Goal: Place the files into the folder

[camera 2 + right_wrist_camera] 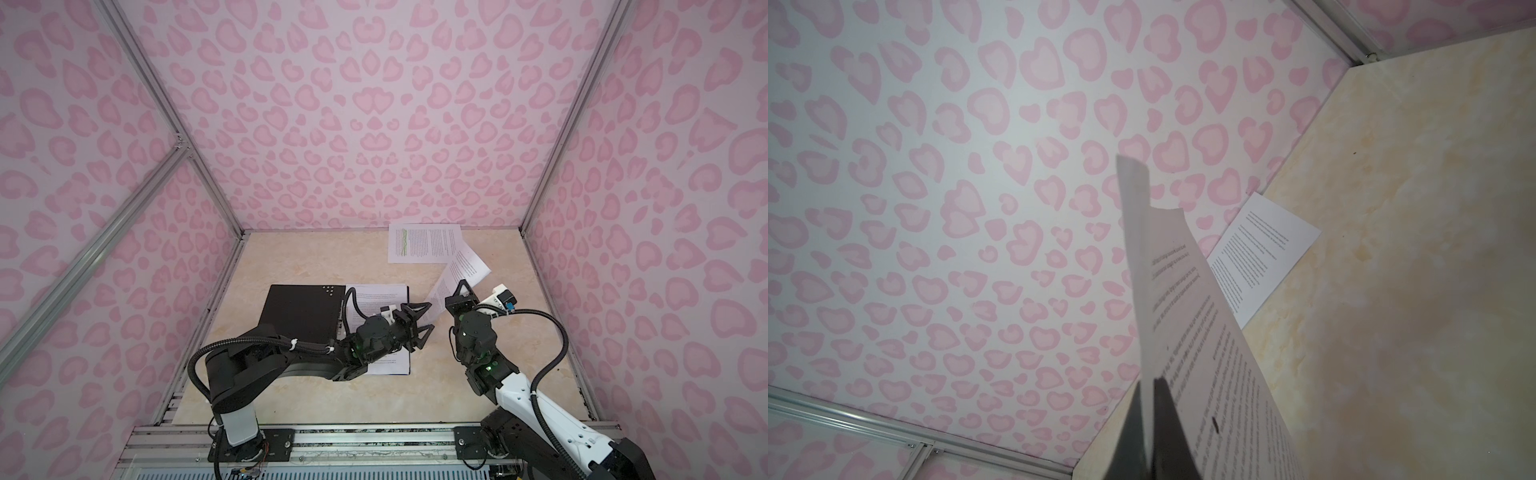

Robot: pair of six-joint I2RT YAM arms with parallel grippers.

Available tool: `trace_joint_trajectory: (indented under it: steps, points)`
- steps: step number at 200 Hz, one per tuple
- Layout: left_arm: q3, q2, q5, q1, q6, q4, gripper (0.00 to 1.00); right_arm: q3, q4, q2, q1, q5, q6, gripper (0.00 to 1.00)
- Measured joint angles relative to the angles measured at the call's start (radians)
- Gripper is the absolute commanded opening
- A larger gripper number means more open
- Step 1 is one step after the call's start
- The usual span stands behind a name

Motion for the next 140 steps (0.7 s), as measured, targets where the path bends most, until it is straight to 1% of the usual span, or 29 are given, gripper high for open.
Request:
trace_joint_trajectory:
  steps: [13,30,32,35,61,66,80,85,86,93,94,96,98,113,124,140]
  points:
    - [0.007,0.01,0.0,-0.002,-0.002,0.007,0.41,-0.006,-0.001,-0.01,0.0,0.004,0.007,0.0]
    - [0.015,0.019,0.0,-0.008,-0.007,0.01,0.38,-0.01,-0.003,-0.021,0.0,0.012,0.007,0.0]
    - [0.016,0.02,0.0,-0.009,-0.007,0.011,0.34,-0.01,-0.003,-0.022,0.0,0.013,0.008,0.0]
    - [0.016,0.021,0.0,-0.011,-0.007,0.013,0.32,-0.01,-0.004,-0.024,0.0,0.014,0.007,0.0]
    - [0.025,0.022,0.0,-0.016,-0.003,0.015,0.18,-0.019,-0.01,-0.043,0.0,0.019,0.012,0.0]
    - [0.029,0.022,0.0,-0.016,0.005,0.016,0.15,-0.023,-0.017,-0.049,0.0,0.02,0.012,0.04]
    - [0.044,0.021,0.003,-0.018,0.027,0.015,0.06,-0.034,-0.03,-0.069,-0.002,0.025,0.012,0.27]
    - [0.051,0.021,0.003,-0.018,0.039,0.015,0.04,-0.04,-0.03,-0.077,-0.002,0.025,0.006,0.46]
    - [0.051,0.021,0.003,-0.018,0.041,0.015,0.03,-0.042,-0.03,-0.081,-0.003,0.026,0.003,0.48]
    - [0.061,0.021,0.003,-0.018,0.058,0.016,0.03,-0.051,-0.032,-0.098,-0.006,0.021,-0.019,0.79]
    - [0.062,0.021,0.003,-0.018,0.062,0.015,0.03,-0.052,-0.033,-0.101,-0.007,0.019,-0.021,0.81]
    - [0.064,0.021,0.003,-0.018,0.069,0.015,0.03,-0.053,-0.037,-0.106,-0.009,0.015,-0.029,0.92]
    - [0.068,0.021,0.004,-0.019,0.073,0.016,0.03,-0.054,-0.041,-0.113,-0.011,0.01,-0.037,0.96]
    - [0.086,0.016,0.01,-0.012,0.117,0.013,0.03,-0.022,-0.134,-0.168,-0.041,-0.035,-0.105,0.97]
    - [0.099,0.006,0.017,-0.004,0.158,0.005,0.03,0.051,-0.249,-0.204,-0.081,-0.076,-0.164,0.97]
    - [0.132,-0.017,0.032,0.019,0.24,-0.02,0.03,0.173,-0.41,-0.245,-0.169,-0.155,-0.256,0.97]
